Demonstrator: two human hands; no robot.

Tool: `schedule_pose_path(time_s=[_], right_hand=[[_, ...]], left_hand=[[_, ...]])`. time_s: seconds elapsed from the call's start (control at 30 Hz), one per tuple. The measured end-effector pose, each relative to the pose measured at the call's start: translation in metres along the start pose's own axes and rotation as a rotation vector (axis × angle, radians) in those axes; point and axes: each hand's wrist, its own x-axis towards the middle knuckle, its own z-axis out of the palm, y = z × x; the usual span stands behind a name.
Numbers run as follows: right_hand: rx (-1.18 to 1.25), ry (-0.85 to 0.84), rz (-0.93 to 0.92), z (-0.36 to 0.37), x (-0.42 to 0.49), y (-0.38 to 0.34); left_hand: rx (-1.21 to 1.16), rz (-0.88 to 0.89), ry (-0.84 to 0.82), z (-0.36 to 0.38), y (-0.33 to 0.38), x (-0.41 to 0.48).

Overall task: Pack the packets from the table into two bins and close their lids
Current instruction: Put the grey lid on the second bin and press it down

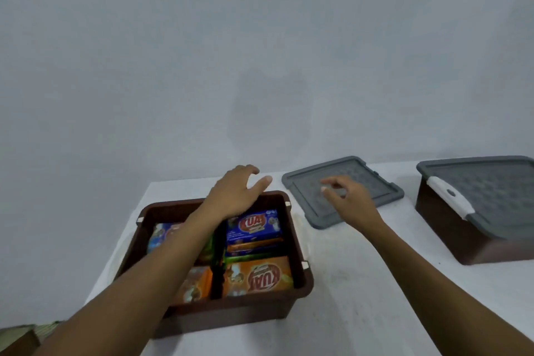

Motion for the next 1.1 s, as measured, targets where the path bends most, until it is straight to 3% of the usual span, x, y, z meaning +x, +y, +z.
schedule_pose_path(time_s=[0.2,0.33,0.47,0.57,0.67,0.87,1.1], right_hand=[[-0.093,-0.050,0.127,-0.044,0.074,0.071],[-0.160,-0.134,0.232,-0.054,0.120,0.105],[-0.405,-0.206,0.368,-0.053,0.146,0.131],[-0.498,-0.270,0.503,-0.048,0.152,0.144],[-0.521,-0.274,0.523,-0.041,0.153,0.149],[-0.207,-0.174,0.596,-0.045,0.168,0.131],[-0.124,-0.137,0.424,-0.061,0.166,0.060]], left_hand=[[-0.061,-0.166,-0.257,0.049,0.069,0.096],[-0.155,-0.365,-0.328,0.079,0.081,0.142],[-0.111,-0.543,-0.451,0.110,0.083,0.161],[-0.046,-0.519,-0.418,0.128,0.091,0.167],[-0.146,-0.527,-0.394,0.131,0.087,0.173],[-0.096,-0.516,-0.015,0.099,0.067,0.181],[-0.041,-0.421,0.174,0.028,0.037,0.171]])
